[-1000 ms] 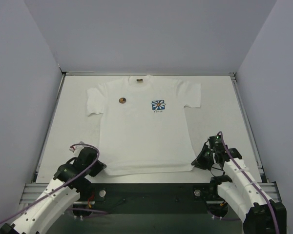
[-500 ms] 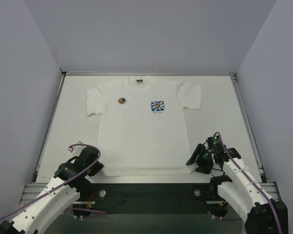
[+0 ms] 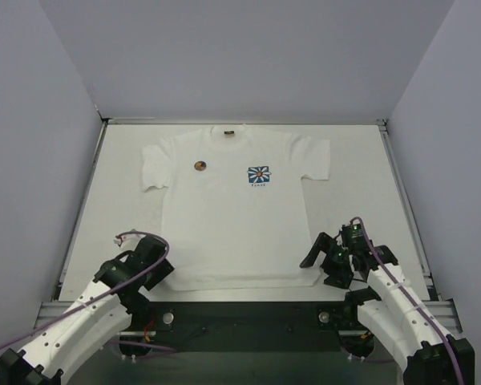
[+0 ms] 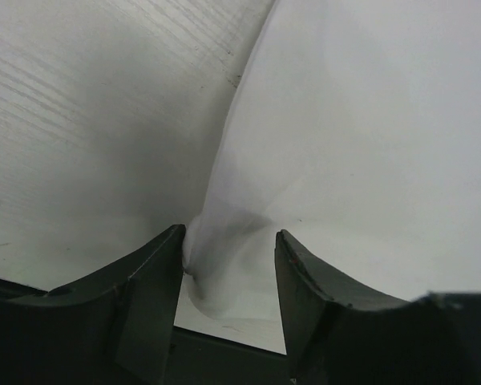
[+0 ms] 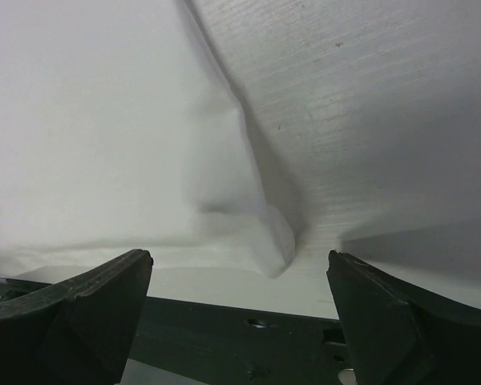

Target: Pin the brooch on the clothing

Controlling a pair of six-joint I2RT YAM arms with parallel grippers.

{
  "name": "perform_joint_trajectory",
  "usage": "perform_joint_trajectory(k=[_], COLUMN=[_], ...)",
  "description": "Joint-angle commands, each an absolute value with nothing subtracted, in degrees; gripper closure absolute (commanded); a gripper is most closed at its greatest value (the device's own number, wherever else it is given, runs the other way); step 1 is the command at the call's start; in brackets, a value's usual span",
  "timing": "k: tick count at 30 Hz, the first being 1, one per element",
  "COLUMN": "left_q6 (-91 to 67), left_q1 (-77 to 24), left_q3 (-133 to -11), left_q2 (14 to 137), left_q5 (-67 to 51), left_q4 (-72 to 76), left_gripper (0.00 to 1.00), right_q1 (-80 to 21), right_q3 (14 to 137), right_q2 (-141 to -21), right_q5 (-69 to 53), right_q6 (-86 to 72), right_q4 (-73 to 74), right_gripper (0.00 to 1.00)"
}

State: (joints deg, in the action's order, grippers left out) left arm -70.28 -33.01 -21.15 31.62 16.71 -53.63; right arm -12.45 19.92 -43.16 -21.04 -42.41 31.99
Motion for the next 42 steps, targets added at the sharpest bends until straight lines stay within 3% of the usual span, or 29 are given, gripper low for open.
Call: perform_joint_trajectory(k=[1, 3, 4, 5, 6, 22, 33, 42], left_q6=[-73.4, -73.2, -72.9, -72.9, -72.7, -62.3, -48.8, -36.0], left_q1=[-33.4, -33.3, -33.4, -33.4, -33.4, -33.4, -33.3, -33.1], left_q3=[-24.4, -25.0, -25.1, -25.1, -25.7, -35.0, -32.6, -41.6], left_q2=[33.6, 33.9, 34.1, 34.2, 34.3, 39.0, 35.3, 46.7], left_q5=[19.6, 20.1, 20.4, 20.6, 20.9, 28.7, 26.1, 26.0], left_q4=[-53.9, -53.6, -53.4, -53.3, -53.3, -49.9, -24.7, -11.9], left_gripper=[0.38, 0.3, 0.16, 0.09, 0.08, 0.07, 0.05, 0.03], right_q1=[-13.2, -13.5, -13.6, -13.7, -13.7, -14.2, -14.3, -14.3], right_q3=[23.2, 24.3, 24.7, 25.6, 26.0, 35.0, 40.7, 48.2], right_q2=[-41.9, -42.4, -42.8, -43.2, -43.4, -50.4, -56.2, -59.4], right_q5=[-21.4, -21.2, -21.0, -20.7, -20.6, -16.2, -16.3, -16.8], right_q6=[-43.0, -42.6, -42.1, -41.9, -41.8, -37.3, -35.9, -34.9], right_q4=[34.5, 33.9, 33.8, 33.5, 32.7, 29.3, 25.0, 22.8], right_gripper=[0.0, 0.0, 0.0, 0.0, 0.0, 0.0, 0.0, 0.0])
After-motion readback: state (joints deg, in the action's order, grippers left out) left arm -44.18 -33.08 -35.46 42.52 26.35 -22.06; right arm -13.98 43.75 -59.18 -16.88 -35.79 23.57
